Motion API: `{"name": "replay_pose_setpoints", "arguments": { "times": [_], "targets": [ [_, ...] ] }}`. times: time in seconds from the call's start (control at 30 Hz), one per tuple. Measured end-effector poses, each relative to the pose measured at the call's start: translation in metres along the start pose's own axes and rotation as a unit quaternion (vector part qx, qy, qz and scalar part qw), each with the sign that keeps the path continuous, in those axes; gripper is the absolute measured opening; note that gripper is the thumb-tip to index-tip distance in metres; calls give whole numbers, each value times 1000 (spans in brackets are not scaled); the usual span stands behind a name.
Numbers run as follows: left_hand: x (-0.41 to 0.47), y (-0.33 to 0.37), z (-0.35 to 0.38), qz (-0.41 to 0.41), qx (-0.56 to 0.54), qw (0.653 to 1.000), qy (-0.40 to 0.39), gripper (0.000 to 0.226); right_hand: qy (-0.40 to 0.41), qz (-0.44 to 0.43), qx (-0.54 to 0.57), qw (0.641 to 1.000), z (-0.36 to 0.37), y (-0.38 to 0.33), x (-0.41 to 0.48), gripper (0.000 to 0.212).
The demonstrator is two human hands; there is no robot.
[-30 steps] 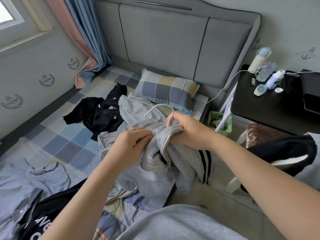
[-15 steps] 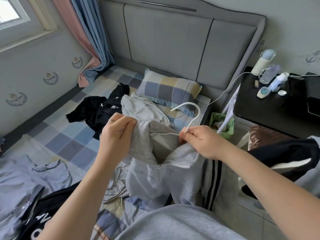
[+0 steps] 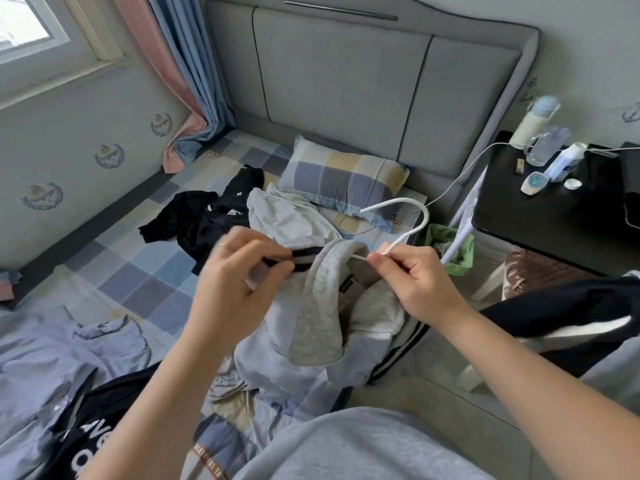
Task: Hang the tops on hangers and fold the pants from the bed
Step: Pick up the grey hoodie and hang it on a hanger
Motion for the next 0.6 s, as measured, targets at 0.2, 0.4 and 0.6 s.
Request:
{"name": "replay_pose_setpoints", "arguments": {
  "times": [0.2,0.4,0.6],
  "targets": [
    [-32,-74,13,-191,-39,969,-153,18,5,-27,3,1000,-15,-4,1,58],
    [-42,-80,21,-166,-39,979,-117,36,15,-16,-13,1000,-25,9,-2,54],
    [-35,-73,13,-136,-21,986,-92,53,-22,-35,-67,997,-23,14,-3,50]
  ]
}}
Point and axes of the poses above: each hand's wrist, its own x-axis towards the middle knuckle, its own z-axis out of the palm, y = z × x, the point moved 9 cm from there along x, towards the middle knuckle, and after that the axes turned 14 degrees about z, right-handed, at the moved point
